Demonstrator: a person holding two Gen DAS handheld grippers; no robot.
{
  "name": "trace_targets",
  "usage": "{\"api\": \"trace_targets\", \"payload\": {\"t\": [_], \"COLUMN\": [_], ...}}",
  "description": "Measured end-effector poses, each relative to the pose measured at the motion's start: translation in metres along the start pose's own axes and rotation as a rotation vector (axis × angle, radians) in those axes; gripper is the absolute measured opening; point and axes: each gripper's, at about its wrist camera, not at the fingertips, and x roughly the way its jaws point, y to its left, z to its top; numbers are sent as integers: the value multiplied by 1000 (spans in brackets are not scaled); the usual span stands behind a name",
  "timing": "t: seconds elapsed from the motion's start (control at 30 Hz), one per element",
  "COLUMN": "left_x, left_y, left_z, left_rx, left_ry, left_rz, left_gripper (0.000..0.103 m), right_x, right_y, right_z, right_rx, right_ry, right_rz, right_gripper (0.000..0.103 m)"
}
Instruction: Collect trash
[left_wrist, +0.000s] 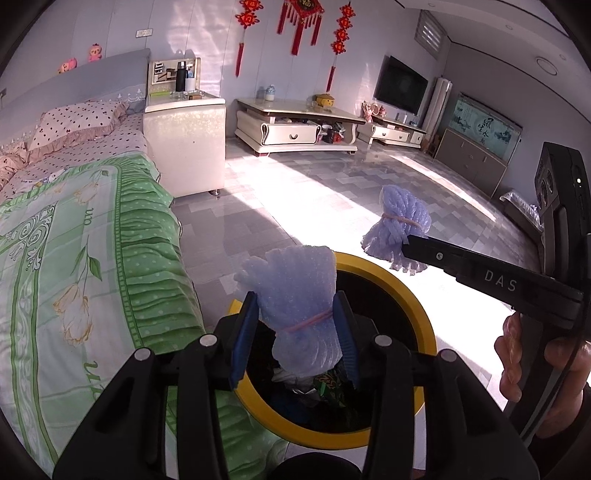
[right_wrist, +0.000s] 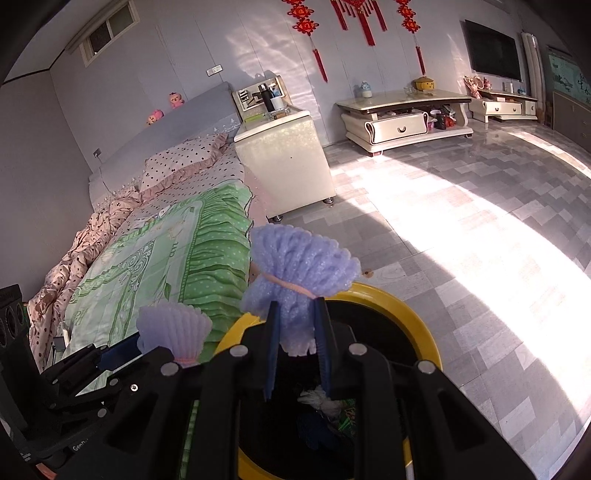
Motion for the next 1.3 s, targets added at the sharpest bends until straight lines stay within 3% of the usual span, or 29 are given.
{"api": "trace_targets", "payload": {"t": [0.23, 0.37, 0.47, 0.73, 1.0, 1.3], "left_x": [9, 5, 1, -18, -51, -105], "left_y": [10, 16, 20, 45, 85, 149], "left_z": [-3, -2, -2, -9, -16, -29], "left_rx": [-34, -45, -61, -98, -141, -214], "left_ry": [21, 16, 17, -4, -44, -104], "left_rz": [-18, -27, -32, -7, 54, 160], "left_gripper": [46, 56, 62, 63, 63, 63], "right_x": [4, 2, 2, -3, -2, 7], "right_y": [-7, -6, -6, -4, 33, 106], "right_z": [0, 1, 0, -5, -6, -3], "right_rx": [21, 30, 40, 59, 13, -82], "right_ry": [14, 15, 19, 20, 19, 29], "right_rz": [5, -16, -26, -43, -11, 64], "right_gripper": [19, 24, 35, 35, 35, 35]}}
